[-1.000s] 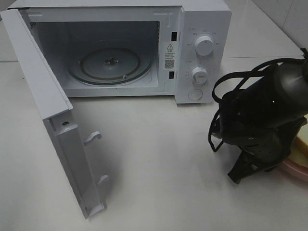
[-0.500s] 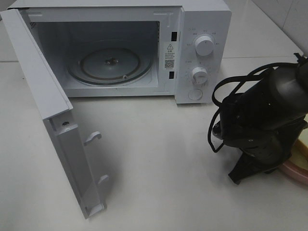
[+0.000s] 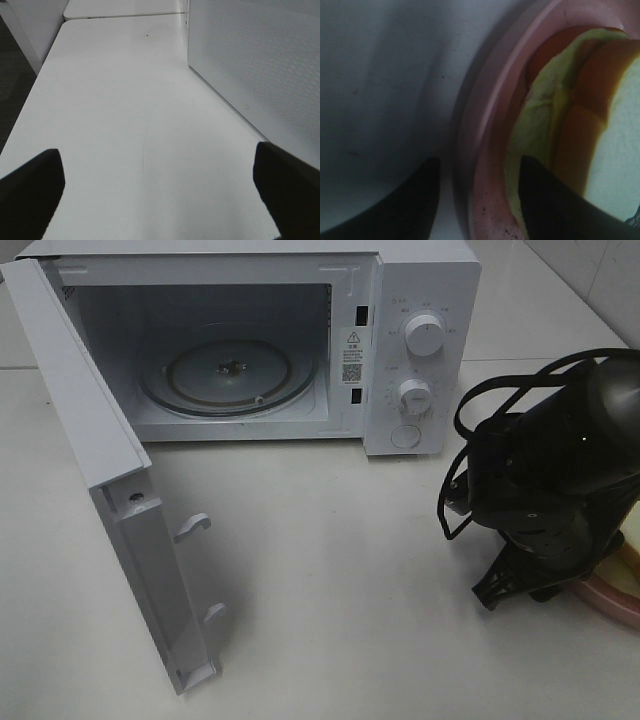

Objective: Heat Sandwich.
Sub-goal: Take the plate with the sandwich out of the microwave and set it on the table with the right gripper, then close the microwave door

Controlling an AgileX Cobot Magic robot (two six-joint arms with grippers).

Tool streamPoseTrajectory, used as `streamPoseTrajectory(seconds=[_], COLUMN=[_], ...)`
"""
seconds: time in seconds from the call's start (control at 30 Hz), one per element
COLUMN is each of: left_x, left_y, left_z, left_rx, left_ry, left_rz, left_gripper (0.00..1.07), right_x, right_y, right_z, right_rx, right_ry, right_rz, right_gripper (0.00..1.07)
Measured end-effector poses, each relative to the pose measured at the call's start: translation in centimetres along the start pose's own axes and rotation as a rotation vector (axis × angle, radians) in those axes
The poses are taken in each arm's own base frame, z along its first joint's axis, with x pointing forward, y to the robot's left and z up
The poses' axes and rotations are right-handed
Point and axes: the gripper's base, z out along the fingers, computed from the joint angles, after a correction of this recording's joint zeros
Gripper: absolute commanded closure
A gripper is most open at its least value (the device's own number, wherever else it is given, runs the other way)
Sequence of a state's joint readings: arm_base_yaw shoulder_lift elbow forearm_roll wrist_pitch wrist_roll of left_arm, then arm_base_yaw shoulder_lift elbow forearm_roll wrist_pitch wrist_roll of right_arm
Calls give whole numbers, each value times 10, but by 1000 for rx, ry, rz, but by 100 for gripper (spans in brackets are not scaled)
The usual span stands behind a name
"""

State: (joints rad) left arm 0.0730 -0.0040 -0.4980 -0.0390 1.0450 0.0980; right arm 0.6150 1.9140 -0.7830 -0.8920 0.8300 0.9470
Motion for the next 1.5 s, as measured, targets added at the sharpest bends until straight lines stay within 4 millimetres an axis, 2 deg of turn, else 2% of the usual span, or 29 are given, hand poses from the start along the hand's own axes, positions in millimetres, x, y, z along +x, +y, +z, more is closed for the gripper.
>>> streamPoseTrajectory(seconds=[0.07, 0.27, 0.47, 0.63, 0.93, 1.07, 1.2, 1.23, 1.5], left_x=[0, 0, 0, 0, 0, 0, 0, 0, 0], left_y=[0, 0, 0, 0, 0, 0, 0, 0, 0], left_z=[0, 0, 0, 0, 0, 0, 0, 0, 0], left_rx=[0, 0, 0, 0, 0, 0, 0, 0, 0], left_ry=[0, 0, 0, 0, 0, 0, 0, 0, 0], left_rz=[0, 0, 0, 0, 0, 0, 0, 0, 0], left_gripper=[10, 10, 10, 10, 10, 10, 10, 10, 10], right_x=[0, 1, 3, 5, 9, 19, 27, 33, 60], right_y=[-3, -5, -2, -6, -31, -52, -63, -70, -88], right_z=[-6, -9, -9, -17, -46, -75, -89, -99, -126], right_rx=[-17, -37, -63, -104, -136, -216, -262, -301, -420], right_ry=[-14, -14, 7, 11, -87, -159, -207, -235, -303], right_rz=[4, -6, -25, -24, 44, 95, 97, 95, 54], right_gripper=[41, 30, 31, 31, 31, 31, 31, 31, 31])
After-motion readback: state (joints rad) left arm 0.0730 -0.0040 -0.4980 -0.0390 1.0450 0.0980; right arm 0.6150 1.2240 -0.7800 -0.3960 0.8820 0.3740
